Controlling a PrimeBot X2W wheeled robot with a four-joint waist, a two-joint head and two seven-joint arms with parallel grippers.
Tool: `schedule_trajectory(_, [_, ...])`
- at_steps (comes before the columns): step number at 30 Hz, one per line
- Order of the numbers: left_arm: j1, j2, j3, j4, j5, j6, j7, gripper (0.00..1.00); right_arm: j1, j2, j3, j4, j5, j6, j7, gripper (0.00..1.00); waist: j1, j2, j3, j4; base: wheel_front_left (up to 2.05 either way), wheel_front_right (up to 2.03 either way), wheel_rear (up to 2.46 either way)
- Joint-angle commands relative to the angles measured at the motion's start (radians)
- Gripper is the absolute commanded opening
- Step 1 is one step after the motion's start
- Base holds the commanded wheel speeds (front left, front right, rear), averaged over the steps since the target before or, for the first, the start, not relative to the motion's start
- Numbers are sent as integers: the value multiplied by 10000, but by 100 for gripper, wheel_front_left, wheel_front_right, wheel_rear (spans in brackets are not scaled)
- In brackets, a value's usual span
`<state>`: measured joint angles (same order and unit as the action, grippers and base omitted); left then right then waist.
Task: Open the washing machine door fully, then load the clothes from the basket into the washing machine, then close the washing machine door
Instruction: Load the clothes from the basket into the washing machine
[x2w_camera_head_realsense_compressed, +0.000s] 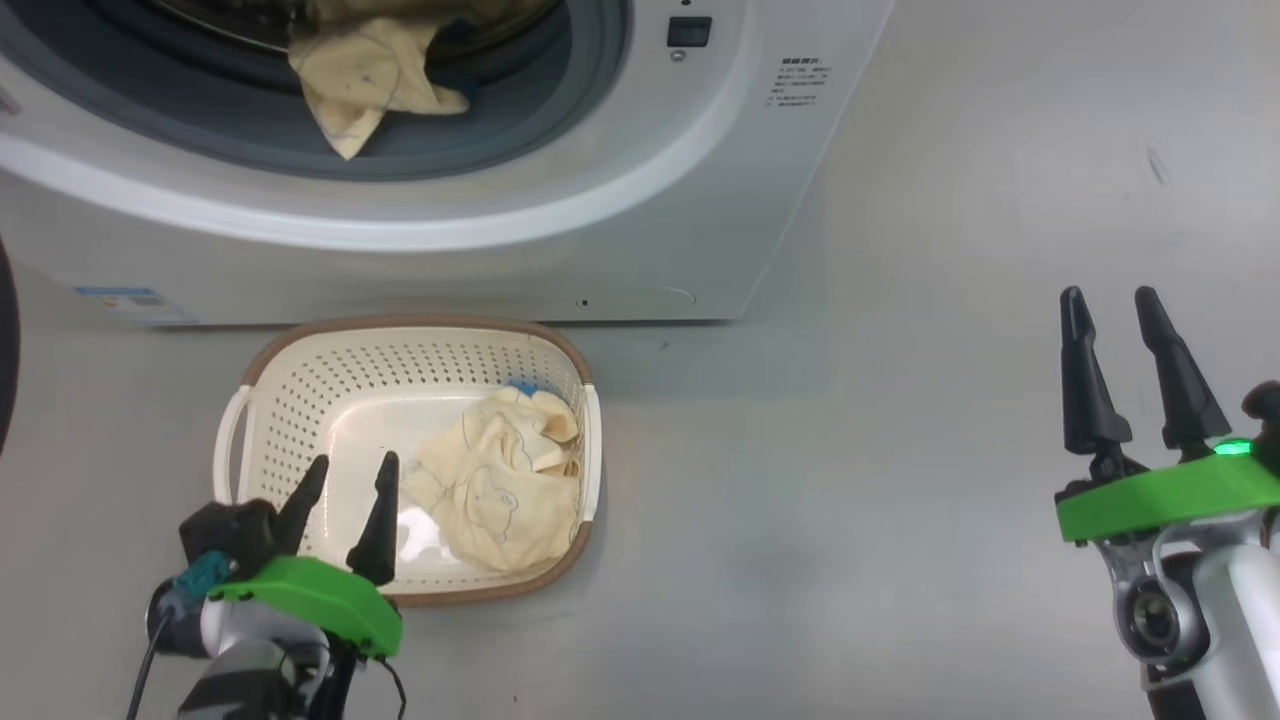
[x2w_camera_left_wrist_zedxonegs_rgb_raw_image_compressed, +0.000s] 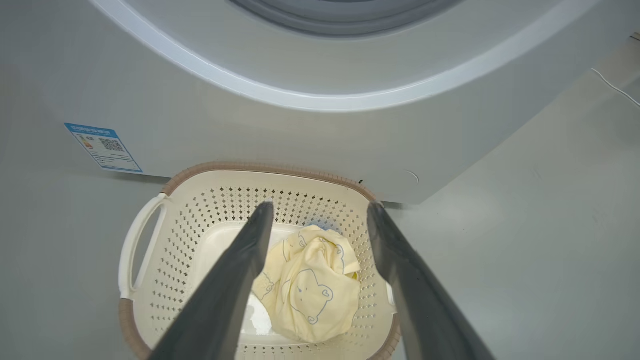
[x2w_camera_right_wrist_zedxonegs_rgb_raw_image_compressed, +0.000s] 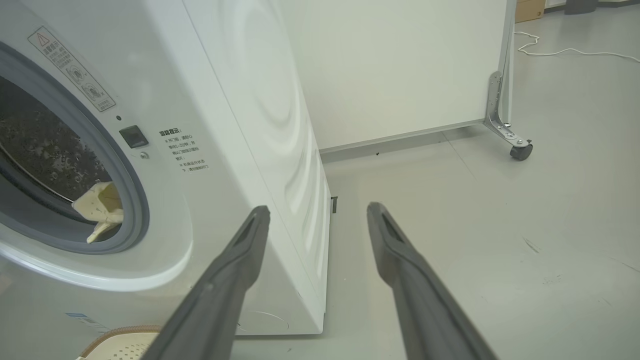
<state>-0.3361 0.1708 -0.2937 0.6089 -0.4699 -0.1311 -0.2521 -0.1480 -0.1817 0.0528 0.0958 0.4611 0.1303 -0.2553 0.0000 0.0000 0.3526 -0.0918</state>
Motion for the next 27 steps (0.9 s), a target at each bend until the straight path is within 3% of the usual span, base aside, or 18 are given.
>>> schedule_trajectory(1, [-295, 289, 204, -48, -89, 4, -97, 100, -261, -102, 106, -364, -110, 4, -65, 100, 0, 0, 339, -166, 0, 0, 0])
schedule_trajectory(11, [-1951, 575, -1809, 1982, -1202, 4, -97, 100, -981, 214, 296, -524, -210, 4, -65, 100, 0, 0, 1674, -673, 0, 0, 0])
schedule_trajectory(27, [-4381, 1214, -5320, 3609, -3364, 4, -6, 100, -1784, 452, 862, -794, -290, 4, -65, 100, 0, 0, 3336, -1170, 0, 0, 0])
